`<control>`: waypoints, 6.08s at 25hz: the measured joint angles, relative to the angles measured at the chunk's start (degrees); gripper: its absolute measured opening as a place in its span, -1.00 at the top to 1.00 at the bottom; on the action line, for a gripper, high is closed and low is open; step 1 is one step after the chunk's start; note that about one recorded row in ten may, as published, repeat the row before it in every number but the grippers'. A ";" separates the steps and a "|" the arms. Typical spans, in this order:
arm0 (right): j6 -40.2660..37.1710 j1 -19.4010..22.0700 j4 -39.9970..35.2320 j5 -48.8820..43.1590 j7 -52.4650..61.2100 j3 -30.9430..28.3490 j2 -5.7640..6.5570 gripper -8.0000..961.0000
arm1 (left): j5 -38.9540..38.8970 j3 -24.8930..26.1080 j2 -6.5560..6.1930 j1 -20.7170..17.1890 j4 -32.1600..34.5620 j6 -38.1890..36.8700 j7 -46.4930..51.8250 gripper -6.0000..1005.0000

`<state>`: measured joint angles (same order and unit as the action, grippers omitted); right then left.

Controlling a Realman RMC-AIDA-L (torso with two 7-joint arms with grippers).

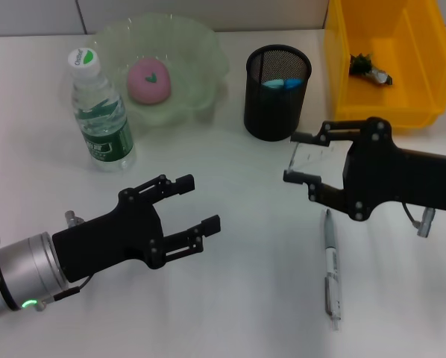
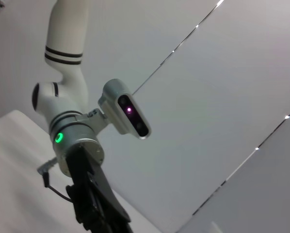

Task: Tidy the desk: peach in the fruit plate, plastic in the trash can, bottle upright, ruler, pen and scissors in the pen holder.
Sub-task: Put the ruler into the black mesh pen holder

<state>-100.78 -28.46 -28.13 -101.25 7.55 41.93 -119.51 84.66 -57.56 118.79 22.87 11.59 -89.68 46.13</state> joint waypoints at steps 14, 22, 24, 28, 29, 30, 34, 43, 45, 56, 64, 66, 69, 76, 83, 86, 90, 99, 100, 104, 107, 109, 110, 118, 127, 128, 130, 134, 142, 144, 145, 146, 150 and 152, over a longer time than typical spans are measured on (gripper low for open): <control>1.20 -1.04 1.11 2.64 -6.37 0.08 0.01 0.17 | -0.02 0.72 0.31 0.46 -0.36 0.30 0.11 -0.56; 1.99 -1.64 2.45 4.26 -11.17 0.15 -0.02 0.17 | -0.02 0.78 0.37 0.59 -1.26 0.33 -0.01 -0.56; 2.31 -1.78 3.17 5.32 -12.72 0.17 -0.01 0.17 | -0.02 0.78 0.35 0.59 -1.29 0.30 -0.02 -0.56; 3.95 -2.70 5.74 6.38 -17.40 -0.06 -0.02 0.17 | -0.02 0.79 0.33 0.60 -1.31 0.13 -0.11 -0.56; 4.31 -2.91 6.31 6.63 -18.41 -0.05 -0.02 0.17 | -0.02 0.81 0.32 0.61 -1.31 0.07 -0.07 -0.56; 4.79 -3.14 6.95 7.09 -19.75 0.06 -0.03 0.17 | -0.02 0.81 0.32 0.61 -1.31 0.07 -0.07 -0.56; 6.22 -3.98 8.22 8.71 -22.50 0.52 -0.08 0.17 | -0.41 0.88 0.31 0.75 -1.32 -0.11 0.43 -0.56; 8.56 -6.94 8.77 9.11 -22.30 0.09 0.02 0.16 | -0.46 0.79 0.30 0.86 -1.31 -0.22 0.47 -0.56; 9.66 -7.84 9.12 9.17 -22.21 0.05 -0.01 0.16 | -0.46 0.75 0.27 0.86 -1.31 -0.23 0.48 -0.56; 14.70 -12.10 12.27 9.24 -22.07 0.25 -0.05 0.16 | -0.46 0.36 0.16 0.86 -1.31 -0.41 0.41 -0.56; 19.57 -15.75 16.41 9.48 -21.96 0.00 -0.15 0.16 | -0.33 0.34 0.13 1.13 -1.31 -0.92 0.05 -0.56; 19.96 -15.99 16.70 9.86 -21.96 0.10 -0.15 0.16 | -0.34 0.34 0.13 1.17 -1.31 -1.19 0.04 -0.56; 21.46 -16.68 17.56 10.83 -21.92 0.32 -0.15 0.16 | -0.37 0.34 0.13 1.18 -1.30 -1.40 -0.02 -0.56; 22.69 -17.44 18.20 10.94 -18.12 -0.05 -0.21 0.15 | -0.14 0.35 -0.02 0.67 -0.96 -0.92 -0.08 -0.56; 22.93 -17.72 18.86 13.57 -16.02 0.27 -0.20 0.15 | -0.03 0.33 -0.10 0.51 -1.01 -0.87 -0.08 -0.56; 23.53 -18.23 19.86 14.62 -15.79 0.07 -0.19 0.15 | -0.02 0.33 -0.13 0.51 -1.16 -0.98 -0.10 -0.56; 24.03 -18.98 21.33 16.07 -14.51 0.05 -0.19 0.15 | -0.01 0.33 -0.14 0.49 -1.31 -1.16 -0.14 -0.56; 25.93 -19.74 22.24 19.76 -6.12 -0.07 -0.32 0.15 | -0.01 0.18 -0.05 0.02 -1.24 -1.73 -0.17 -0.56; 26.22 -19.81 22.25 19.79 -5.07 -0.08 -0.33 0.15 | -0.01 0.16 -0.06 -0.01 -1.24 -1.82 -0.17 -0.56; 26.86 -20.10 22.37 20.38 -2.42 -0.17 -0.34 0.15 | -0.02 0.16 -0.09 -0.04 -1.26 -1.93 -0.17 -0.56; 27.39 -20.77 24.31 23.60 -1.35 -0.22 -0.37 0.15 | -0.01 0.16 -0.12 -0.10 -1.28 -2.21 -0.17 -0.56; 28.01 -21.14 25.39 25.21 -1.25 -0.23 -0.37 0.15 | 0.02 0.17 -0.13 -0.11 -1.29 -2.50 -0.17 -0.56; 28.38 -21.34 25.93 25.83 -1.24 -0.23 -0.37 0.15 | 0.05 0.16 -0.14 -0.21 -1.31 -2.88 -0.17 -0.56; 30.70 -22.63 28.83 31.08 -0.96 -0.21 -0.37 0.14 | 0.07 -0.20 -0.13 -0.57 -0.90 -3.39 -0.17 -0.56; 35.82 -24.26 29.93 31.89 3.20 -2.13 -0.36 0.14 | 0.07 -0.36 -0.22 -0.46 -0.70 -3.93 -0.17 -0.56; 35.82 -24.26 29.93 31.89 3.20 -2.13 -0.36 0.14 | 0.07 -0.36 -0.22 -0.46 -0.70 -3.95 -0.17 -0.56; 37.04 -24.73 30.55 31.91 3.21 -3.44 -0.37 0.14 | 0.07 -0.36 -0.23 -0.41 -0.67 -4.09 -0.17 -0.56; 37.25 -24.80 30.83 31.92 3.21 -3.78 -0.37 0.14 | 0.07 -0.36 -0.23 -0.46 -0.60 -4.20 -0.17 -0.56; 37.42 -24.89 31.20 31.92 3.28 -3.84 -0.36 0.14 | 0.07 -0.36 -0.22 -0.55 -0.61 -4.21 -0.17 -0.56; 37.42 -24.89 31.21 31.92 3.28 -3.85 -0.37 0.14 | 0.07 -0.36 -0.23 -0.55 -0.60 -4.21 -0.17 -0.56; 37.42 -24.89 31.21 31.92 3.29 -3.86 -0.37 0.14 | 0.07 -0.36 -0.23 -0.55 -0.60 -4.21 -0.17 -0.56; 37.42 -24.89 31.23 31.91 3.29 -3.87 -0.37 0.14 | 0.07 -0.36 -0.22 -0.55 -0.58 -4.21 -0.17 -0.56; 37.42 -24.70 31.37 31.92 3.31 -4.23 -0.37 0.13 | 0.07 -0.24 -0.26 -0.55 -0.52 -4.33 -0.17 -0.56; 37.39 -24.58 31.43 31.91 3.33 -4.51 -0.36 0.13 | 0.07 -0.16 -0.28 -0.55 -0.39 -4.35 -0.17 -0.56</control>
<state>-63.39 -53.04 3.30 -69.34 10.88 37.42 -119.88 84.73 -57.72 118.51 22.32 11.20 -94.04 45.97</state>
